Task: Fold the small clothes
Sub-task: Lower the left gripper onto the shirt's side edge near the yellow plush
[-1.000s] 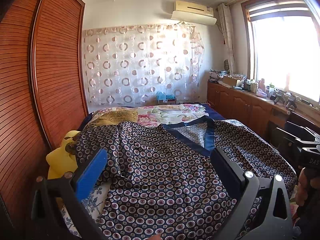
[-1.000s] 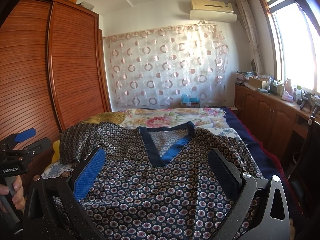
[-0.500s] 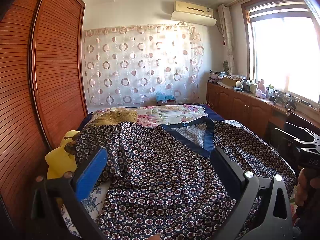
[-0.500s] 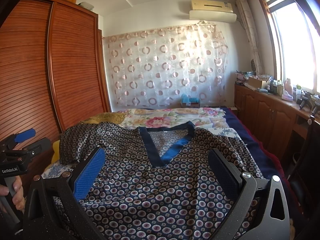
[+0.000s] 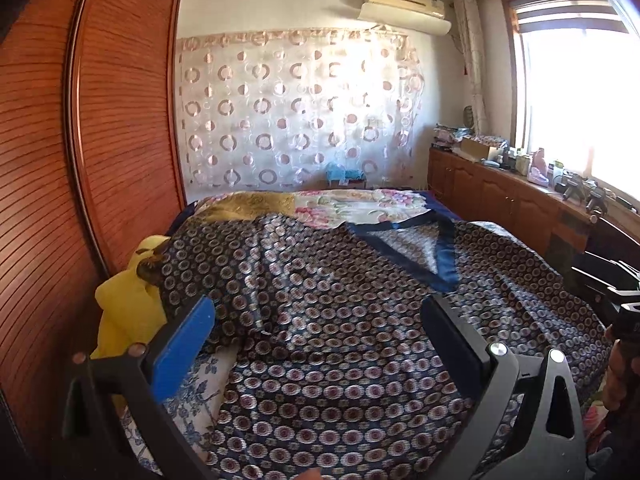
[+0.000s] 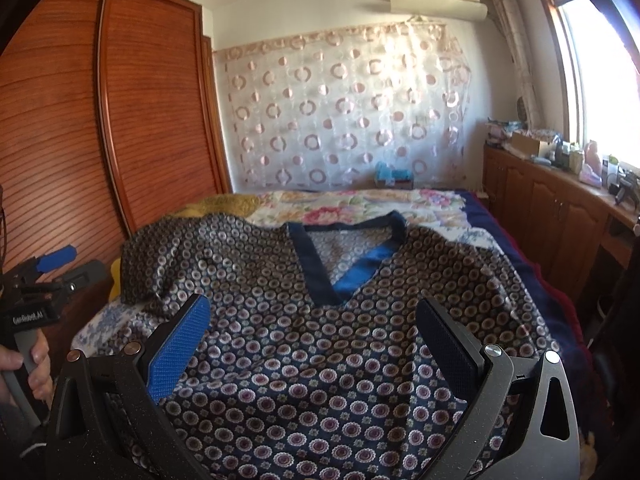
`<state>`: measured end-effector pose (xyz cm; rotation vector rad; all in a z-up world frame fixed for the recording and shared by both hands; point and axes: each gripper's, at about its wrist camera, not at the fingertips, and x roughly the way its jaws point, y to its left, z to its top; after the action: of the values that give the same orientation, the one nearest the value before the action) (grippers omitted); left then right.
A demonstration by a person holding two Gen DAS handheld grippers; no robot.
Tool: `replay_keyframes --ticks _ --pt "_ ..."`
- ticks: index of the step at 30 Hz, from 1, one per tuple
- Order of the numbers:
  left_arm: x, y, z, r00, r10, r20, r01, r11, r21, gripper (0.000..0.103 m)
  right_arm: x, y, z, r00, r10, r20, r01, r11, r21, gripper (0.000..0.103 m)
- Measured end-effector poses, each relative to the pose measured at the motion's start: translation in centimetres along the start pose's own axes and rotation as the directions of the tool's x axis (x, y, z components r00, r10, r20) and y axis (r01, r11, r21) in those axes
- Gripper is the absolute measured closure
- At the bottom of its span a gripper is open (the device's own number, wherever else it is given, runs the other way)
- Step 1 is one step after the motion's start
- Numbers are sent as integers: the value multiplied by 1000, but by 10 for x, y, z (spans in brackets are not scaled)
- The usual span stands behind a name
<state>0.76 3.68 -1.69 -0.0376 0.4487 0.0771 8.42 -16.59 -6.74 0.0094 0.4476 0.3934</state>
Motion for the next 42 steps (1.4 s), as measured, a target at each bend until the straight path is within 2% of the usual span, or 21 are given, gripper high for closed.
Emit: replay_keyframes --ticks 8,15,22,25,26,29,34,37,40,42 --pt "20 42 -13 998 45 -42 -46 998 -31 0 33 1 -15 997 29 -77 -32 999 -36 0" --pt "34 82 -18 995 66 -77 -69 997 -40 0 70 15 -29 983 40 -179 -60 993 -106 0" --pt "56 122 -23 989 60 -138 -66 997 -42 0 90 22 -33 973 35 -228 -71 986 -152 0" --pt "74 140 -28 981 22 -193 -36 997 -70 1 96 24 -35 971 28 -236 -69 983 -168 0" --pt "81 143 -30 977 7 -215 -24 997 -78 5 98 24 -36 971 26 -239 -68 983 -171 0" --pt "97 148 -35 966 -49 -256 23 994 -103 7 103 24 -39 968 26 -248 -70 983 -170 0" --pt "127 151 -42 945 -30 -326 0 996 -91 9 107 22 -41 965 36 -258 -79 985 -156 0" --pt "139 155 -44 935 -64 -350 30 994 -102 10 109 18 -41 963 45 -265 -83 988 -132 0" --pt "150 163 -46 922 -92 -375 45 990 -131 16 108 15 -42 965 49 -256 -80 990 -112 0" --pt "154 168 -48 917 -103 -387 51 988 -144 26 106 15 -42 967 51 -250 -80 991 -111 0"
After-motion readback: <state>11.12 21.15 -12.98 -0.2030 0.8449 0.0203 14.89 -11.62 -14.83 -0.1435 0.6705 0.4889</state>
